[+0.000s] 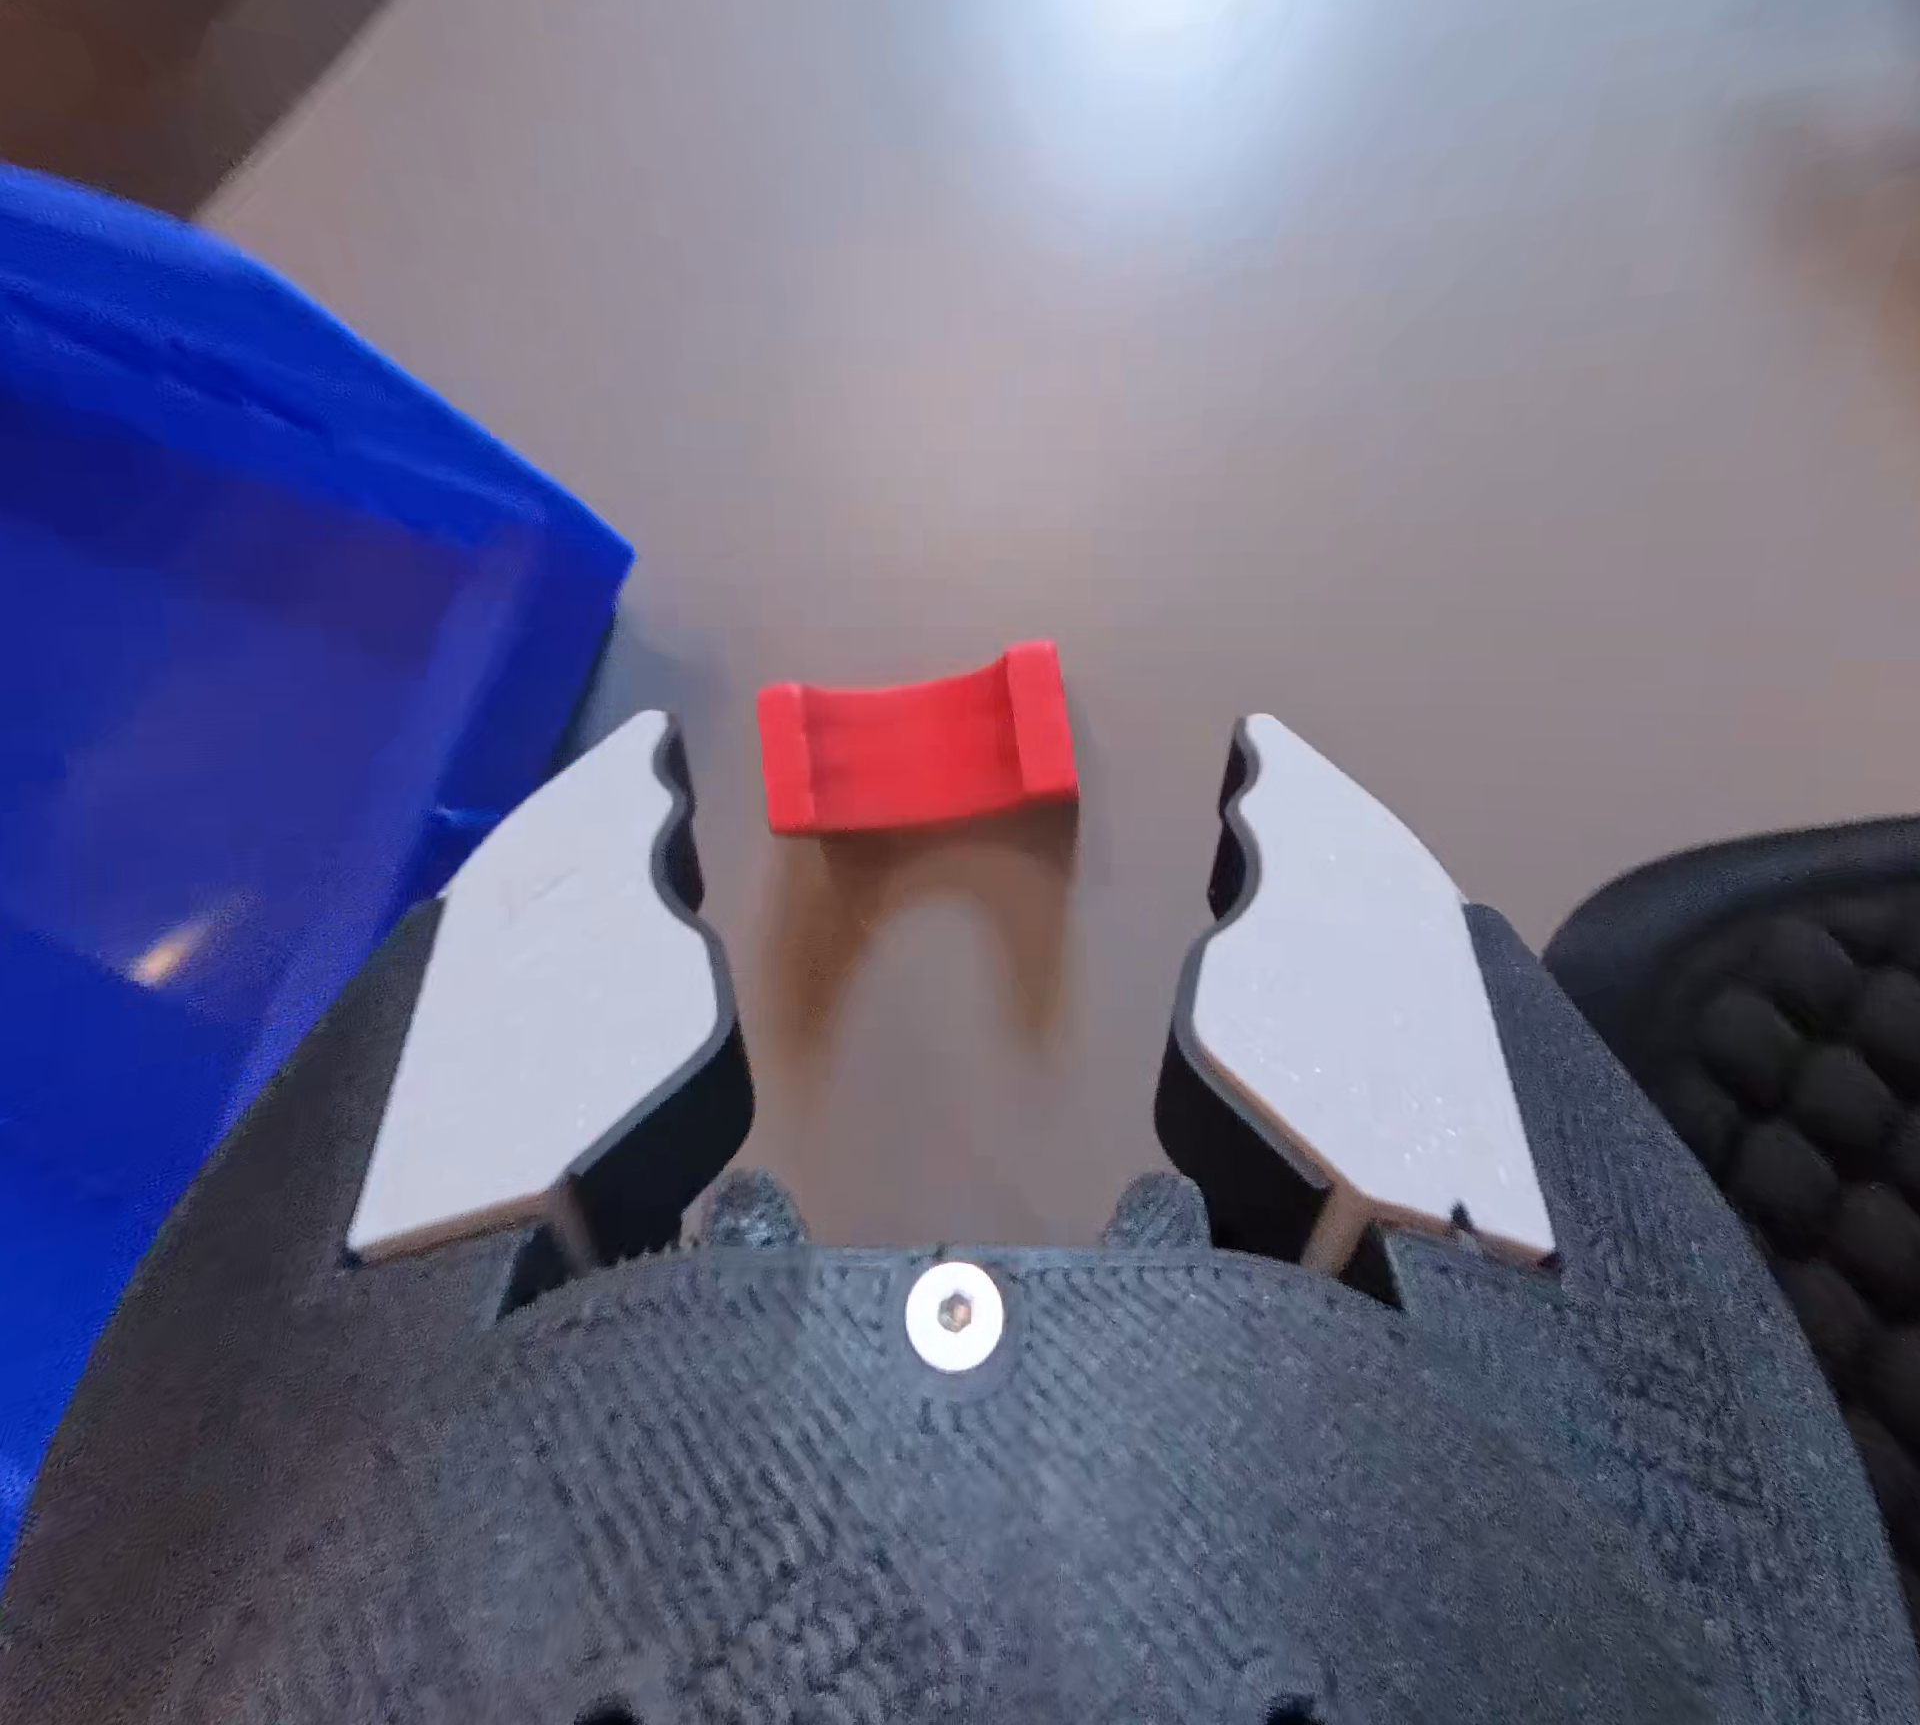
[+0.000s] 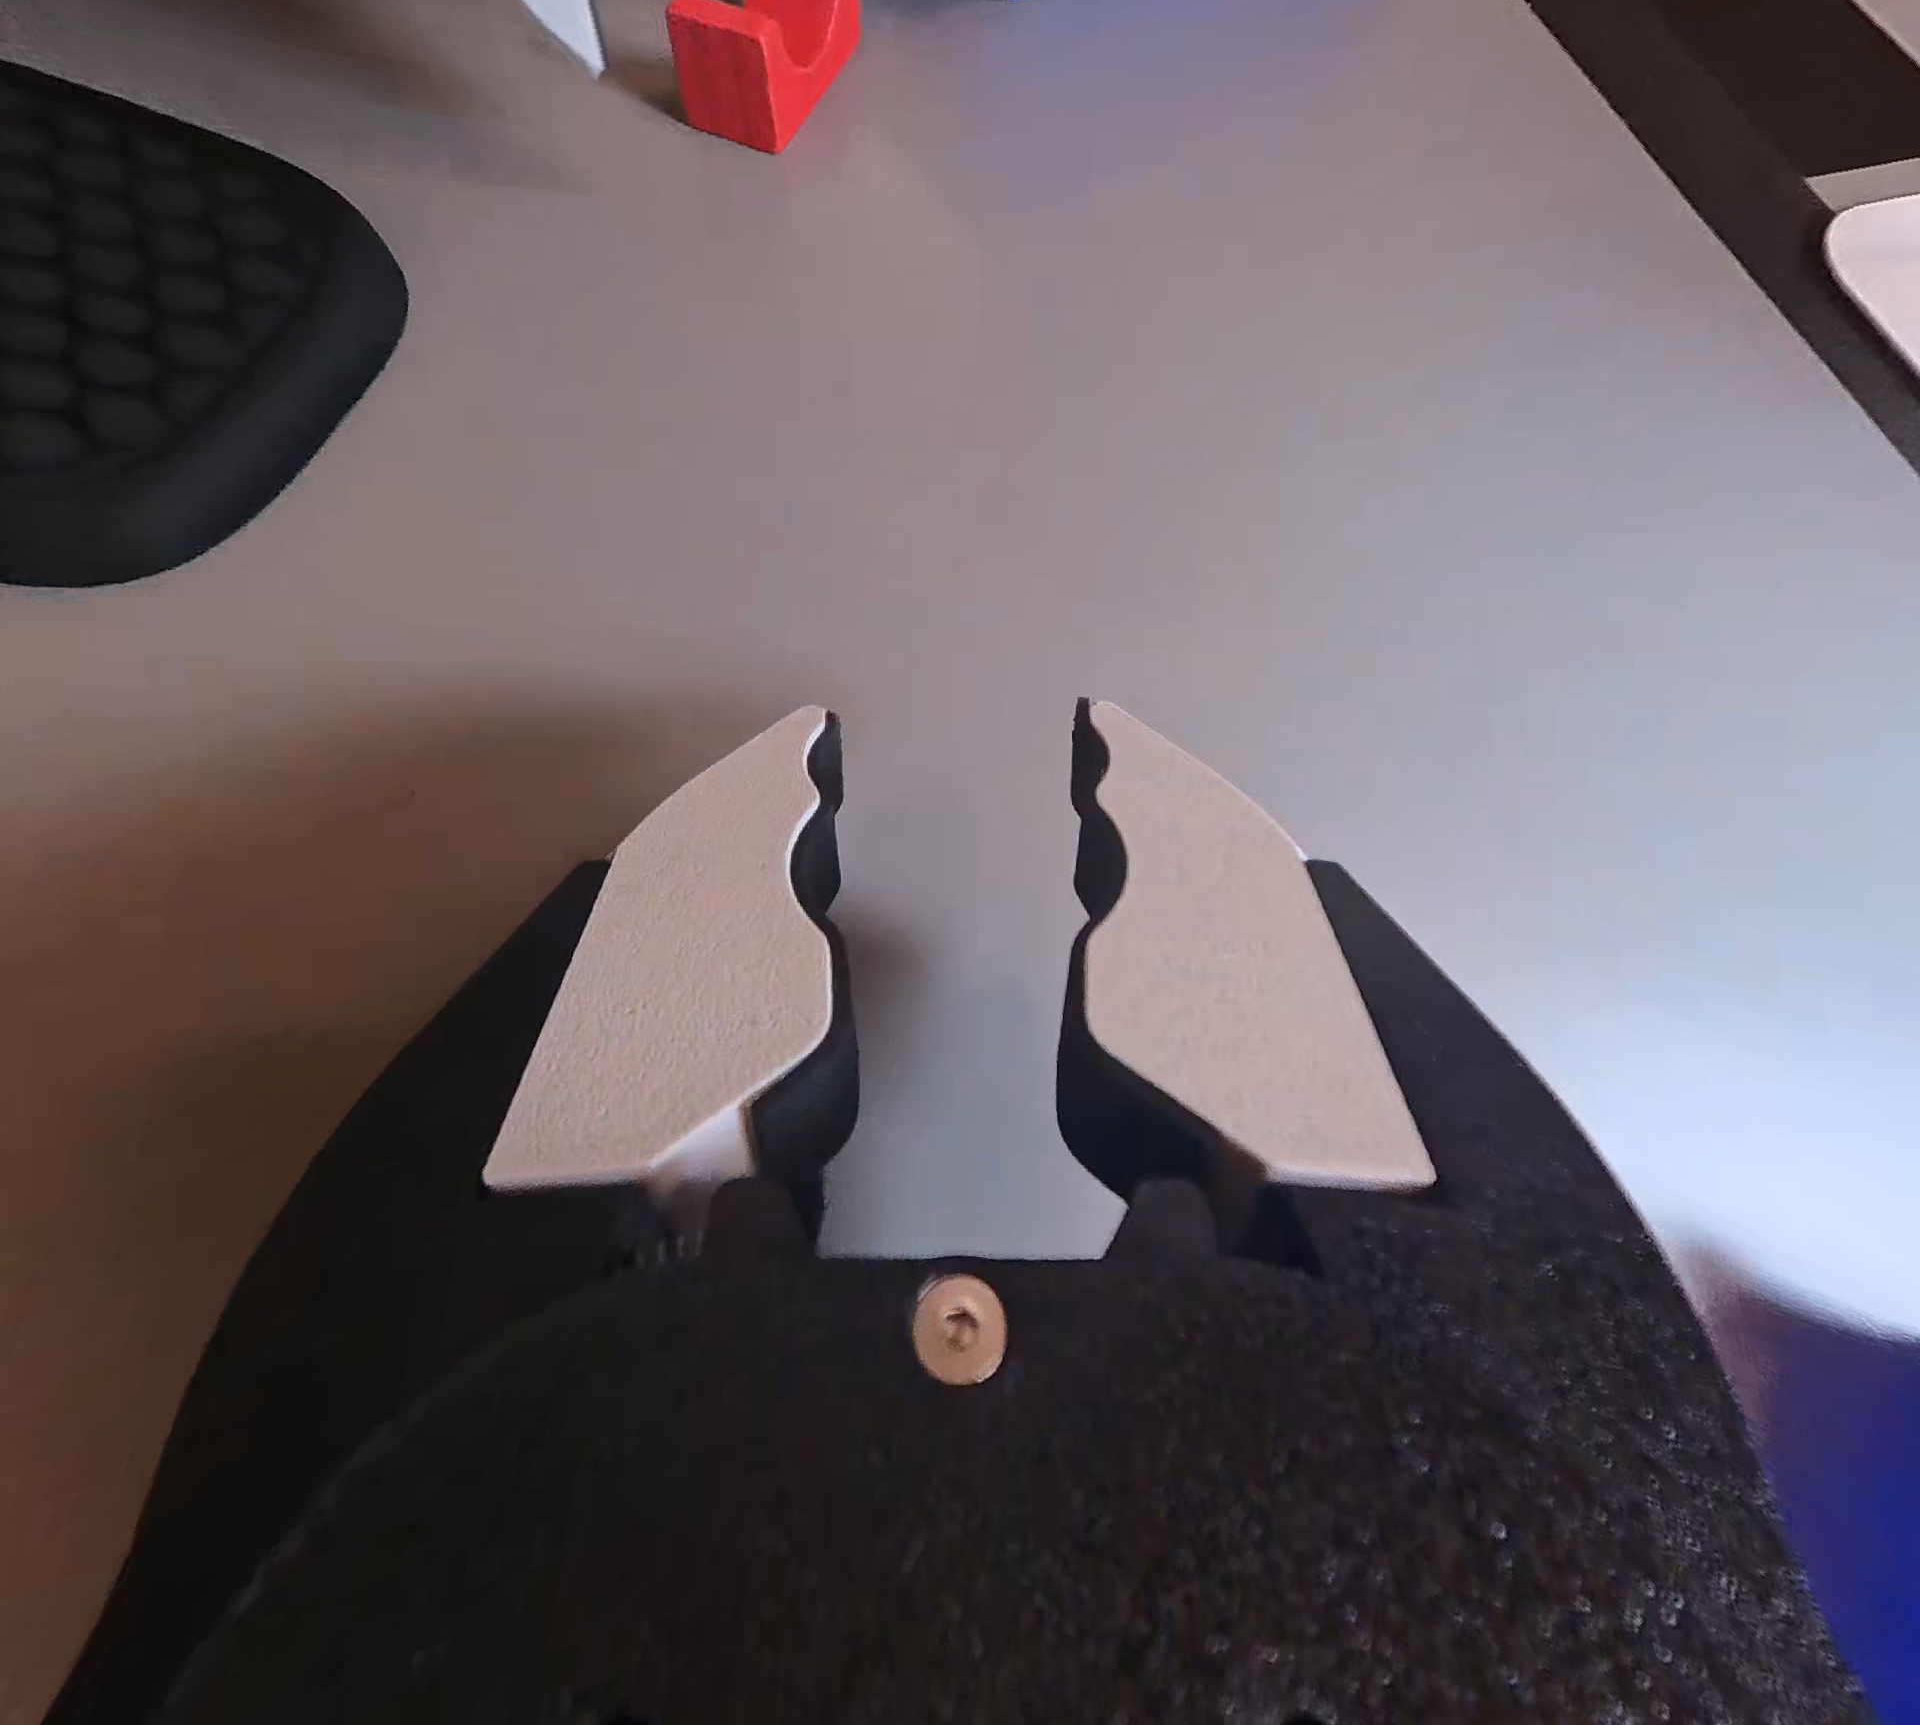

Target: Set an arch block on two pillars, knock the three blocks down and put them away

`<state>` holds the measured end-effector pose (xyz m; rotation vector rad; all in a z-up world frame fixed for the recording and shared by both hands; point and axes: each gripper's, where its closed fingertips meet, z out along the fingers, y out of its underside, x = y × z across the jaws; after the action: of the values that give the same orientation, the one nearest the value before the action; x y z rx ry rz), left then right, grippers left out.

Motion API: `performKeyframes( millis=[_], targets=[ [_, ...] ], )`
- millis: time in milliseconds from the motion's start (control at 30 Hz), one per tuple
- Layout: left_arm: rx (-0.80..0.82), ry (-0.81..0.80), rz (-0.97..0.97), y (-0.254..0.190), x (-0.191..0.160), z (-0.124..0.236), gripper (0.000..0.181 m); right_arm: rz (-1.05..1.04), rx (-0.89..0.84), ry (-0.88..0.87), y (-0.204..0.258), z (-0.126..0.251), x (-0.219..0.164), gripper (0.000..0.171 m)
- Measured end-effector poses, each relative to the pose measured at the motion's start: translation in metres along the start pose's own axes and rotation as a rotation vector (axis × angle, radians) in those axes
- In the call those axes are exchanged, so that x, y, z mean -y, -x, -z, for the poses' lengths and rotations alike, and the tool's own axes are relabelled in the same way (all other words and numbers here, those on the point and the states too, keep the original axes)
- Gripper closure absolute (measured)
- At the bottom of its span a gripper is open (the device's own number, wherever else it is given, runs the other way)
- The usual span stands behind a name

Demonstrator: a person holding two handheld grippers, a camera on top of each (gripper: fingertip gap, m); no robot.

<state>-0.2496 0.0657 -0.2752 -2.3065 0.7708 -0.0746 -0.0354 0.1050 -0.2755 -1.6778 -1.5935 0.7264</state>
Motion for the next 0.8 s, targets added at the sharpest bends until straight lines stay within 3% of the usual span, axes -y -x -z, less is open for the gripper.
performKeyframes(
  millis=[33, 133, 167, 200, 300, 433, 533, 633, 733, 800],
  targets=[
    [-0.05, 0.012, 0.017, -0.002, -0.007, -0.001, 0.078, -0.006, 0.003, -0.004, 0.0, 0.0, 0.0, 0.129],
    [-0.118, 0.075, 0.064, -0.003, -0.025, -0.018, 0.077, -0.021, 0.011, -0.011, -0.001, 0.001, 0.0, 0.129],
    [-0.127, 0.113, 0.075, -0.004, -0.031, -0.026, 0.087, -0.023, 0.012, -0.011, 0.0, 0.001, 0.0, 0.129],
    [-0.149, 0.069, 0.116, -0.006, -0.021, -0.028, 0.108, -0.021, 0.011, -0.012, 0.0, 0.002, 0.0, 0.129],
    [-0.164, 0.039, 0.039, -0.019, -0.005, -0.029, 0.108, -0.015, 0.01, -0.024, 0.003, 0.004, 0.001, 0.129],
    [-0.188, -0.32, -0.156, -0.069, 0.067, -0.012, 0.109, -0.12, 0.121, -0.099, 0.02, 0.007, 0.015, 0.126],
    [-0.128, -0.557, -0.388, -0.118, 0.107, 0.007, 0.109, -0.327, 0.373, -0.216, 0.049, 0.015, 0.04, 0.111],
    [-0.052, -0.696, -0.537, -0.156, 0.124, 0.017, 0.109, -0.512, 0.618, -0.357, 0.07, 0.033, 0.068, 0.108],
    [0.01, -0.824, -0.644, -0.18, 0.132, 0.031, 0.109, -0.571, 0.746, -0.372, 0.087, 0.036, 0.077, 0.116],
    [0.062, -0.858, -0.686, -0.183, 0.133, 0.033, 0.109, -0.547, 0.799, -0.367, 0.1, 0.037, 0.078, 0.139]
  ],
)
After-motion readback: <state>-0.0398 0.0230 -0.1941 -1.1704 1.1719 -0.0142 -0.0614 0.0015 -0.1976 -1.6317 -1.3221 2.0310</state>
